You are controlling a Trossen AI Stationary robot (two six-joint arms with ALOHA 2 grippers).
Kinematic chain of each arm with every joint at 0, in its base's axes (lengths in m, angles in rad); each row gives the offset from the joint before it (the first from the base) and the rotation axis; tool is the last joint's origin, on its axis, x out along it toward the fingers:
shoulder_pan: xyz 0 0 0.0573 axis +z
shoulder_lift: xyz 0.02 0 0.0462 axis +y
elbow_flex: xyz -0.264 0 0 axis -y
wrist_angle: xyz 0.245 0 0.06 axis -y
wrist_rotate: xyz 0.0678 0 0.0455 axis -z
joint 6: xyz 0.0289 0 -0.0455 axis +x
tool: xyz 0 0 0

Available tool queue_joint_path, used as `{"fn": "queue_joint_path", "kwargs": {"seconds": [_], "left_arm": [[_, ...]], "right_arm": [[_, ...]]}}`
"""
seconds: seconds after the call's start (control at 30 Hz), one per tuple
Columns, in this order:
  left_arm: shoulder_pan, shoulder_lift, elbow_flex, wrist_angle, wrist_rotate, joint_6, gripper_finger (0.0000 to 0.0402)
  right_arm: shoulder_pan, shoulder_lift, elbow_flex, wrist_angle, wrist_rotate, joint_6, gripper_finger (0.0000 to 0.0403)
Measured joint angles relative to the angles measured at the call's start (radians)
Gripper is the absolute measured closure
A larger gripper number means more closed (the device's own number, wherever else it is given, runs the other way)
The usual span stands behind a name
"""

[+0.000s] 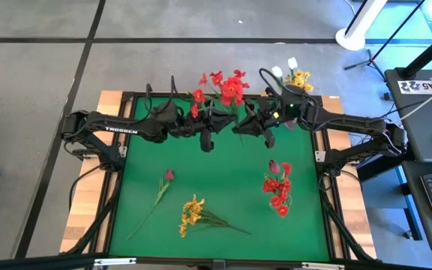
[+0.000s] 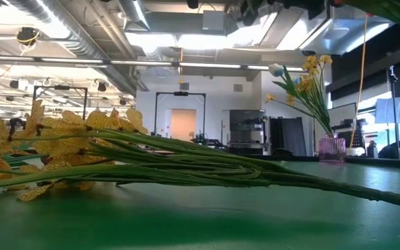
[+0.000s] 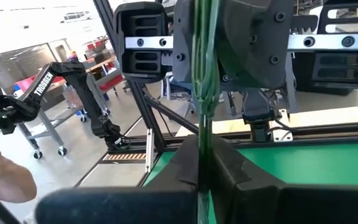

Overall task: Sort flowers into vase by color
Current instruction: Put the orange flowers into the transparent vase

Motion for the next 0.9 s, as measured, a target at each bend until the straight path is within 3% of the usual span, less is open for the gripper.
{"fn": "queue_joint_path", "kwargs": {"seconds": [0.23, 0.53, 0.7, 0.83, 0.9], "left_arm": [[-0.013, -0.001, 0.000, -0.026, 0.014, 0.004, 0.0379], [-0.014, -0.063, -0.001, -0.131, 0.037, 0.003, 0.0250], [-0.032, -0.086, -0.001, -0.181, 0.017, 0.007, 0.0206], [-0.074, -0.103, -0.001, -0.204, 0.003, 0.069, 0.0204], [-0.096, -0.104, -0.001, -0.205, -0.004, 0.099, 0.0206]], "right_arm": [[0.001, -0.007, 0.000, -0.036, 0.007, -0.048, 0.0393], [0.000, -0.139, 0.000, -0.097, 0.084, -0.095, 0.0393], [0.000, -0.283, 0.000, -0.213, 0.107, -0.125, 0.0393], [0.008, -0.442, 0.000, -0.401, 0.154, -0.162, 0.0393], [0.039, -0.520, 0.000, -0.495, 0.231, -0.172, 0.0393]]}}
